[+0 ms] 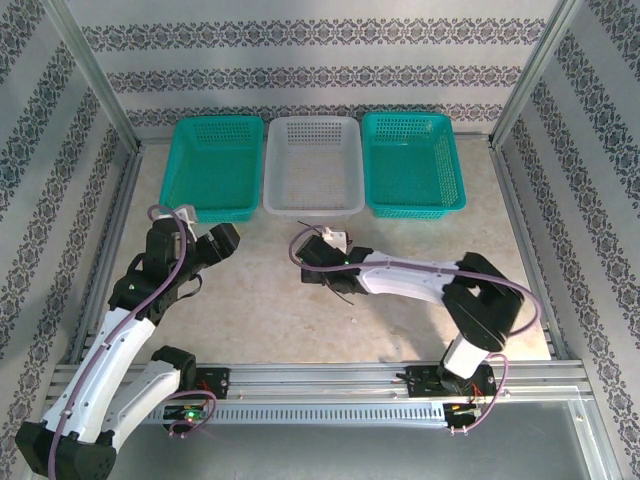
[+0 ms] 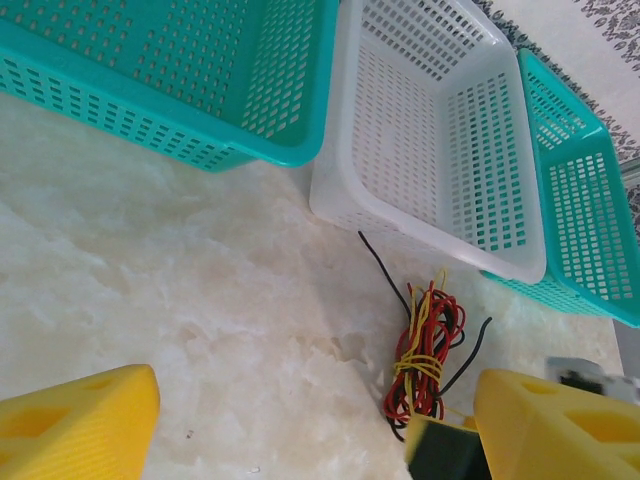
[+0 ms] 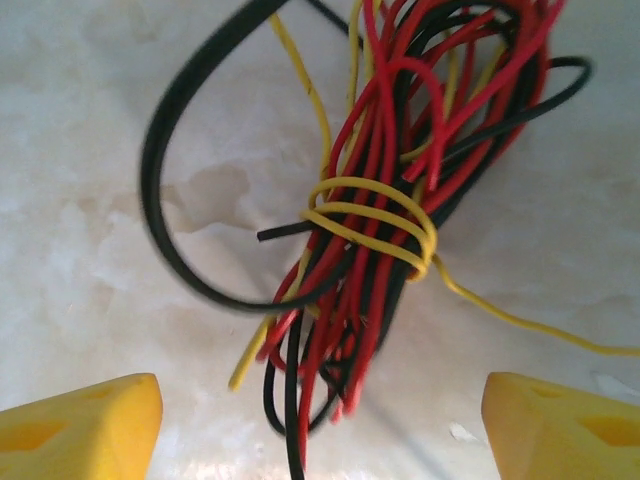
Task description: Untangle the cables
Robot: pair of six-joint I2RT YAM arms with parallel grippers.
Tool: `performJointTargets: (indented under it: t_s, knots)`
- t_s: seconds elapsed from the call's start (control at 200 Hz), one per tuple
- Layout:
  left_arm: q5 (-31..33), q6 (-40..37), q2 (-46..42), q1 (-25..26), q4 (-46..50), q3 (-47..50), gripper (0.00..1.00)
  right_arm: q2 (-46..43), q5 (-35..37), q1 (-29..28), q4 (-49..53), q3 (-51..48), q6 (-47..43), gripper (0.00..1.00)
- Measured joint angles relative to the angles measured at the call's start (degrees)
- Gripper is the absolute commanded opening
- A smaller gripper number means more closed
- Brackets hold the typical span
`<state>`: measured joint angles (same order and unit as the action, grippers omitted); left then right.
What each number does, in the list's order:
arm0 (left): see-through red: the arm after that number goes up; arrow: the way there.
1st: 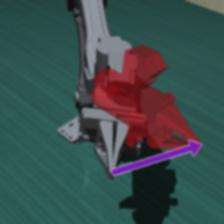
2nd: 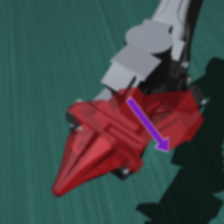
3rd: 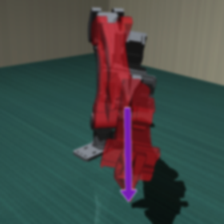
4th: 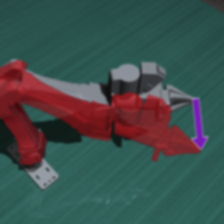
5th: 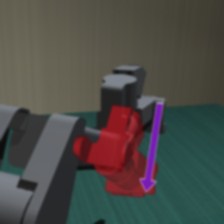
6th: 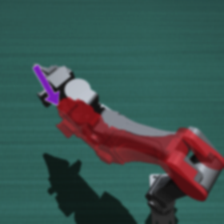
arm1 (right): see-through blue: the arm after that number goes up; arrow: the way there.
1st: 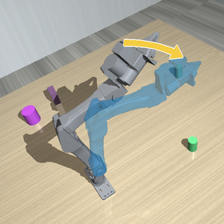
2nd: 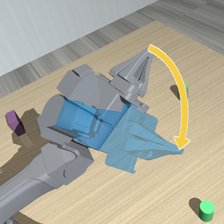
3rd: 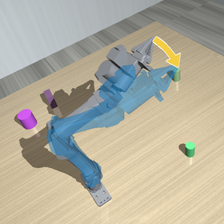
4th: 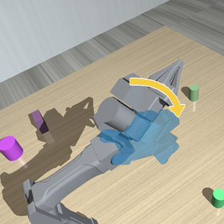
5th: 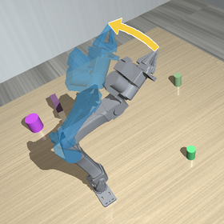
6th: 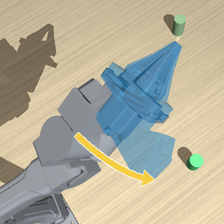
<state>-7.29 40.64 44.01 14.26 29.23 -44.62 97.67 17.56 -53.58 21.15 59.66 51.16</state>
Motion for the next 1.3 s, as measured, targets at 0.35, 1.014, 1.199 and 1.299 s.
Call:
performJointTargets:
  t_s: [0.35, 1.014, 1.199, 1.299]
  knots:
    - [-0.31, 0.22, 1.68, 0.00, 1.07, 0.00, 0.82, 4.35, -5.05, 5.11, 0.94, 1.84, 1.31, 0.34]
    - [-19.39, 3.39, 3.17, 1.75, -8.09, -0.90, 1.00, -32.44, -6.62, -0.63, -0.98, -7.87, -18.67, 0.00]
    - [-24.85, 4.42, 6.54, 8.09, -12.52, -5.64, 0.99, -39.47, -10.99, -0.68, -2.16, -7.78, -25.07, 0.03]
    - [-26.71, 3.87, 7.43, 11.37, -13.77, -8.13, 0.99, -37.99, -12.66, -0.98, -0.48, -5.29, -27.41, 0.03]
